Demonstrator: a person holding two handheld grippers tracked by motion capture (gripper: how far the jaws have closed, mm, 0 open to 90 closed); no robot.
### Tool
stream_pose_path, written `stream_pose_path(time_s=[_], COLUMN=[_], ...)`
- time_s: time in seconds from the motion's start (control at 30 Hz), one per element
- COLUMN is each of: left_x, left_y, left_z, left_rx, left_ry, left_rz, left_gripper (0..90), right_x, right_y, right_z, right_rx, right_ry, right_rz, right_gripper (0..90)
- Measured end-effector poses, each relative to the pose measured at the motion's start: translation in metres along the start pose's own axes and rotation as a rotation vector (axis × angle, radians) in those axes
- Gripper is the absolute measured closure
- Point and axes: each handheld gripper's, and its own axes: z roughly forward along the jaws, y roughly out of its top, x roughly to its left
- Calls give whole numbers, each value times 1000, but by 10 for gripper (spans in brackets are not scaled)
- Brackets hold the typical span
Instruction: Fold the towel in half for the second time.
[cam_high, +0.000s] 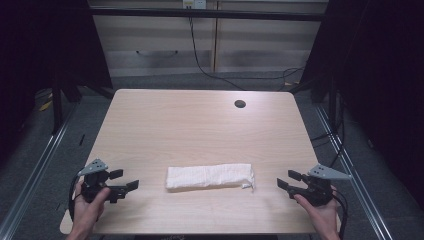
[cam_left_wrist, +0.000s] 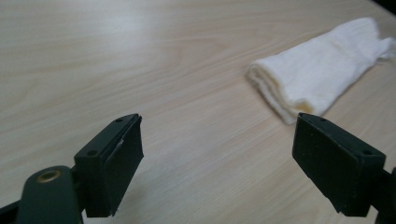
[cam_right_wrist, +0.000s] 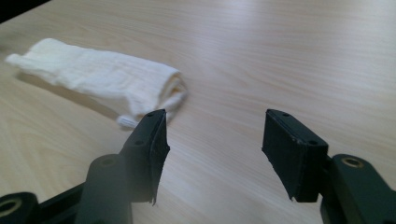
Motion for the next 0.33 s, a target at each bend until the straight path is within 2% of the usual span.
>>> stream_pose_path(time_s=[0.03, 0.07, 0.1, 0.17, 0.27, 0.33], left_x=[0, 2, 5, 11, 14, 13], left_y=[-1, -4, -7, -13, -16, -16], left_z=[0, -1, -1, 4, 9, 9], left_rx=[-12, -37, -51, -38, -22, -30], left_ry=[12, 6, -10, 3, 10, 0], left_rz=[3, 25, 24, -12, -25, 3], left_gripper=[160, 160, 157, 158, 160, 160], right_x=[-3, -5, -8, -11, -15, -16], right_y=[-3, -4, -6, -8, -11, -13], right_z=[0, 0, -1, -3, 0, 5], right_rx=[10, 15, 10, 5, 9, 36], right_ry=[-20, -32, -39, -51, -70, -89], right_rz=[10, 15, 24, 39, 52, 48], right_gripper=[391, 385, 383, 370, 339, 322])
